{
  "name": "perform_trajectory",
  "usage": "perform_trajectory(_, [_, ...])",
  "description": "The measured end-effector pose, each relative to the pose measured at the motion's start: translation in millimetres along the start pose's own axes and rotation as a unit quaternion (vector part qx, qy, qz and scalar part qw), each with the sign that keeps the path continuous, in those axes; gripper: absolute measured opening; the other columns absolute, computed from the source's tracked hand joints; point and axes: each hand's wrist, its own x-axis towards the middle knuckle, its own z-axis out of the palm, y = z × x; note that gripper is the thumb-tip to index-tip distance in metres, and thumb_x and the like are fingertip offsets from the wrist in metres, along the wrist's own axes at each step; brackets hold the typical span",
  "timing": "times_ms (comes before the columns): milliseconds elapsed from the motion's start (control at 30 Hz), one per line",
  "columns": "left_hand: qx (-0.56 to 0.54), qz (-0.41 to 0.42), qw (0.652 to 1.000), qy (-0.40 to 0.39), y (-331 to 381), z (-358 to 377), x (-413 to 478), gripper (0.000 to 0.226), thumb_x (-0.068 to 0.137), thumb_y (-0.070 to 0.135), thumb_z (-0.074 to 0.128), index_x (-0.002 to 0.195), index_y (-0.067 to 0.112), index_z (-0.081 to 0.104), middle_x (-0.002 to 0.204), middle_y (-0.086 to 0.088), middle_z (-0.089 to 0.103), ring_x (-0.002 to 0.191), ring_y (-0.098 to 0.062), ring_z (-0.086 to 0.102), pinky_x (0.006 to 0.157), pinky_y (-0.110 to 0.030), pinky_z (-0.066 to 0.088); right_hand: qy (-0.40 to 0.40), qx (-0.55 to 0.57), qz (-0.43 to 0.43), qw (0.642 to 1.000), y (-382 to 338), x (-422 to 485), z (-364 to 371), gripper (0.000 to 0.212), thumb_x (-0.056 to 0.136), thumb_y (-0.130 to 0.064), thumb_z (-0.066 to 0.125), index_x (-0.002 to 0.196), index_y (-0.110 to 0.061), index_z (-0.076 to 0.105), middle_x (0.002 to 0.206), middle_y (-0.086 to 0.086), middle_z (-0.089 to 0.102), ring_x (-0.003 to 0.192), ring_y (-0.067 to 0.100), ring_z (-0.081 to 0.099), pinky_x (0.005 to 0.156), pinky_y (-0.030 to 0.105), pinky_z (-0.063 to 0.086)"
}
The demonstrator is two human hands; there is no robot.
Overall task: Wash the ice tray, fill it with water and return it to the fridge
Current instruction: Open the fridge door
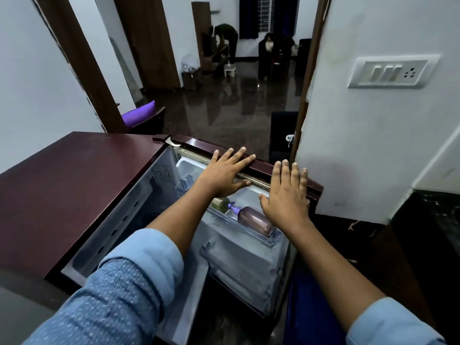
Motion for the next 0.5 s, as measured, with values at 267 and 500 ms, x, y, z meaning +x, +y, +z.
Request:
perform_trajectory(267, [-0.036, -0.038, 0.998, 0.043, 16.8, 11.7, 41.8, 0.078, 0.101, 0.066, 0.049, 0.167, 0.039, 0.016, 0.177, 0.0, 0.013, 0.163, -0.03, 0.01, 0.13, -0.058, 0.01, 0.034, -0.004, -0.055, 0.998, 53.1, 42.7, 24.4, 0.089, 0.093, -0.055, 0.061, 0.16, -0.006, 0.032, 0.163, 0.018, 0.037, 0.153, 0.038, 0.03, 0.129, 0.053, 0.01])
perform_trajectory(500, [-0.042, -0.11, 0.99, 0.074, 32.0, 23.2, 80.9, 0.076, 0.101, 0.065, 0.05, 0.166, 0.04, 0.02, 0.175, 0.001, 0.021, 0.161, -0.029, 0.016, 0.129, -0.056, 0.012, 0.045, 0.009, -0.09, 0.995, 89.9, 91.2, 43.8, 0.086, 0.09, -0.059, 0.051, 0.158, -0.009, 0.035, 0.159, 0.014, 0.042, 0.147, 0.035, 0.035, 0.128, 0.051, 0.013])
